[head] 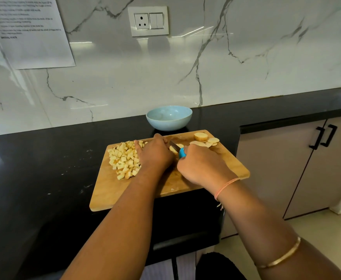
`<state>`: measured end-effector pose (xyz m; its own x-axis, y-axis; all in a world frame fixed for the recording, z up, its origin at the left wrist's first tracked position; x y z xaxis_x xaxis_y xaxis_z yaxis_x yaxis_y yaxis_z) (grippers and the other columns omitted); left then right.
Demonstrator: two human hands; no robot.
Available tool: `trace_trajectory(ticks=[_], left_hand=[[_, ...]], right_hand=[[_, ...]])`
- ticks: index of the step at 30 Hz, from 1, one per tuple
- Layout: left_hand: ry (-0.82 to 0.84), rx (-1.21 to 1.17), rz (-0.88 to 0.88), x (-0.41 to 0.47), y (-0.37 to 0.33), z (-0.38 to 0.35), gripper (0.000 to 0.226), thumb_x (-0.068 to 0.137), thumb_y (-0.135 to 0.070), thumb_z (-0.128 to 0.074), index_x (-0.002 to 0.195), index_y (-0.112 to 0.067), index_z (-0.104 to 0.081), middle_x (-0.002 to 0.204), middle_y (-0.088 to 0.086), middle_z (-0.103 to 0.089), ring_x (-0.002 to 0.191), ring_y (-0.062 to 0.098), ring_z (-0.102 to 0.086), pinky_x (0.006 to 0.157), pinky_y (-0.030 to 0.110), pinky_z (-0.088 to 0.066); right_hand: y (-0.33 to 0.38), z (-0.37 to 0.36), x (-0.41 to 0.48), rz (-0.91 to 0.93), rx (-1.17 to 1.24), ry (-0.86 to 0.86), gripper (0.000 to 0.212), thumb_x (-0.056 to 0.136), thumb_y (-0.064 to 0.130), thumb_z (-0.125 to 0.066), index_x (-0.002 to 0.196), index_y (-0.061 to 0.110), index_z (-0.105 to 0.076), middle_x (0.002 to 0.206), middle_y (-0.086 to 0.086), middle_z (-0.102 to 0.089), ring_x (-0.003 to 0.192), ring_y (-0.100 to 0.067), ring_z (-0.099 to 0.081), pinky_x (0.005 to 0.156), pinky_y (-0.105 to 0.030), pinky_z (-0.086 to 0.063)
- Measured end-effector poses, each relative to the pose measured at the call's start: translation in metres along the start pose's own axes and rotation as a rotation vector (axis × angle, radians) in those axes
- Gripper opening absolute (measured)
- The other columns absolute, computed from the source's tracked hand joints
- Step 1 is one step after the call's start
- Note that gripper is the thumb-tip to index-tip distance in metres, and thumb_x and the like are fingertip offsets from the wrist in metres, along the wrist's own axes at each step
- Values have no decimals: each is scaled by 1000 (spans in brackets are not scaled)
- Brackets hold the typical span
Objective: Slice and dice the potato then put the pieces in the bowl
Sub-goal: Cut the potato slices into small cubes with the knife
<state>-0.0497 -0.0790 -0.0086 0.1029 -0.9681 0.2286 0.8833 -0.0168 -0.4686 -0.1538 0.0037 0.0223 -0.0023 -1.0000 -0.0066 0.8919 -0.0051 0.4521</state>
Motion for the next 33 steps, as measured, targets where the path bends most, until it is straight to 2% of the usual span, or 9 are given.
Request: trace_trajectory(ticks=[5,10,13,16,18,22,25,30,33], left_hand=[[-18,-20,4,0,0,-2,29,86,-17,-56,113,-17,-48,100,-5,-67,111,16,-58,115,47,11],[-18,-24,3,-2,-2,0,24,89,-17,-55,113,-17,-48,103,-4,-66,112,17,-57,115,47,12],[-8,6,-18,-4,-4,0,27,90,-18,-55,116,-16,-47,102,-3,-65,113,18,-57,115,48,13],[-33,115,-54,-8,-10,3,35,90,-33,-52,119,-14,-46,98,0,-66,111,20,-58,114,50,14],[-58,196,-60,-12,-16,3,52,90,-55,-45,122,-14,-44,100,1,-66,112,22,-58,114,52,12],[-92,337,-84,-8,-22,-7,73,83,-74,-43,127,-16,-43,119,5,-63,125,26,-49,117,50,-5],[-97,346,-83,0,-20,-8,64,85,-67,-49,125,-16,-46,123,6,-61,127,27,-47,114,46,-20],[-57,258,-92,1,-20,-8,48,90,-51,-54,123,-16,-46,116,4,-62,111,23,-57,98,40,-44],[-39,239,-121,2,-18,-7,46,91,-47,-55,123,-16,-47,116,3,-63,108,22,-58,90,38,-49]], right_hand=[[-2,8,-17,24,3,35,35,94,24,-44,128,17,-50,92,3,-50,98,-20,-56,84,-32,-49],[-12,16,-39,64,-23,69,39,95,22,-43,134,20,-46,83,6,-47,90,-16,-54,83,-31,-49],[-20,20,-47,50,-12,59,41,94,24,-45,136,22,-46,95,4,-53,92,-15,-54,86,-32,-50],[-31,23,-46,49,77,14,38,95,27,-45,133,22,-49,100,4,-57,90,-13,-56,84,-32,-51],[-37,26,-42,51,120,-29,39,97,28,-43,135,24,-47,96,4,-57,85,-12,-56,73,-29,-50],[-46,28,-34,41,153,-84,43,98,28,-42,141,25,-41,100,3,-56,86,-12,-55,71,-26,-47],[-50,23,-29,34,181,-97,43,99,28,-42,141,24,-41,93,6,-53,79,-12,-54,68,-24,-46],[-52,17,-22,13,202,-81,45,99,29,-42,144,26,-38,101,5,-53,82,-12,-54,72,-24,-48],[-50,16,-17,13,193,-87,46,99,29,-41,145,26,-37,97,6,-52,84,-12,-54,71,-23,-47]])
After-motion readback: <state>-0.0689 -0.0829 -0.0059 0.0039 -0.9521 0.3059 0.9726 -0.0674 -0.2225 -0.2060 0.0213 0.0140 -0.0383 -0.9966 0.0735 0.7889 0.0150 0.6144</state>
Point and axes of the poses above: each hand's wrist, its own x-axis towards the middle knuckle, its own z-axis out of the back of the hand, y = z × x, the point moved 3 cm from there along x, towards the middle knuckle
